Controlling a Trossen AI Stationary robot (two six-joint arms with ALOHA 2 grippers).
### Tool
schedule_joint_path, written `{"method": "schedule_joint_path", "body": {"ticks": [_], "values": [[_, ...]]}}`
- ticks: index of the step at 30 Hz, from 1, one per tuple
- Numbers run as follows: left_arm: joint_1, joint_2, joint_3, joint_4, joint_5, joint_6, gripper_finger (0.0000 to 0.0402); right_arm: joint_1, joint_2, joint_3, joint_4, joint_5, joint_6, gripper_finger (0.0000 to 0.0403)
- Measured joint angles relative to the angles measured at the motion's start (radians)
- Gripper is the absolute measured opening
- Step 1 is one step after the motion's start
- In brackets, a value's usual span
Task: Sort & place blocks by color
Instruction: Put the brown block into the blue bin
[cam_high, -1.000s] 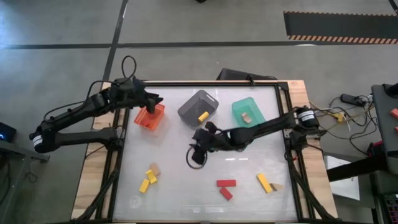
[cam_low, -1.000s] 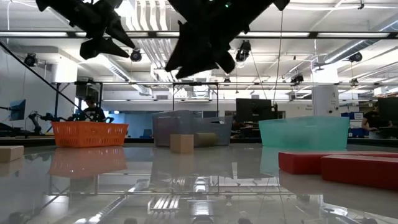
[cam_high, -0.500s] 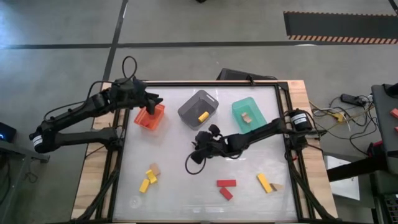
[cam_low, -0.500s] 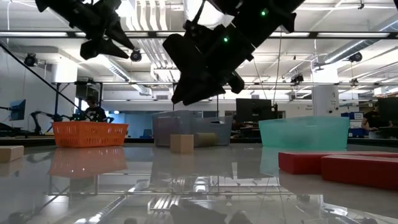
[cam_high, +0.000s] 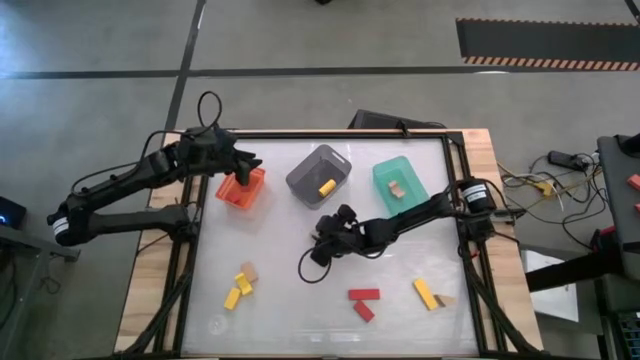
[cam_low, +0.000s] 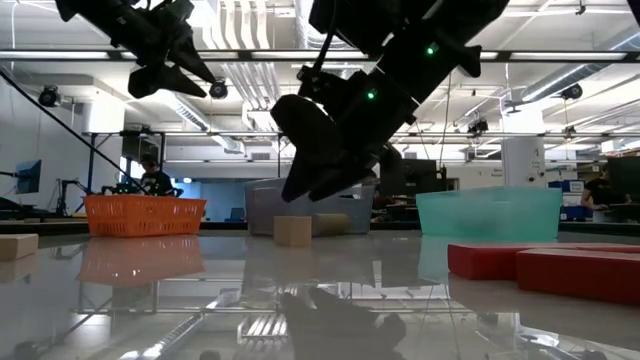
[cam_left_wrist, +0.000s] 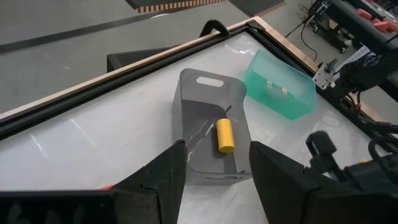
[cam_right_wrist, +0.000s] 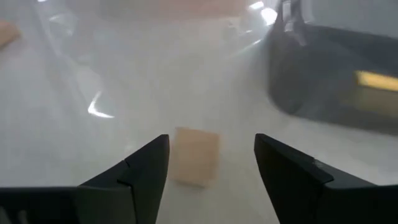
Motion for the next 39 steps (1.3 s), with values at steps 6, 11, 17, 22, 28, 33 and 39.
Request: {"method": "schedule_joint_path", "body": {"ticks": [6,11,17,22,28,33,39], "values": [[0.0,0.0,-0.001,0.0,0.0,0.0,0.016,-0.002,0.056,0.0,0.036,-0.082,0.05,0.0244],[0.0,0.0,-0.002,0.0,0.0,0.0,0.016,-0.002,0.087,0.0,0.037,-0.079,0.142,0.0242],[0.0,0.0,-0.002,0.0,0.0,-0.001,0.016,-0.004,0.092,0.0,0.042,-0.075,0.156,0.0232],[0.0,0.0,-0.003,0.001,-0.001,-0.001,0.016,-0.011,0.091,0.0,0.043,-0.073,0.157,0.0216],[0.0,0.001,-0.007,0.002,-0.001,-0.003,0.016,-0.02,0.091,0.0,0.047,-0.078,0.157,0.0168],[0.0,0.002,-0.01,0.001,-0.001,-0.005,0.016,-0.031,0.088,0.001,0.049,-0.105,0.157,0.0122],[0.0,0.001,-0.01,0.005,-0.001,-0.006,0.016,-0.038,0.064,0.0,0.043,-0.111,0.158,0.0122]]}}
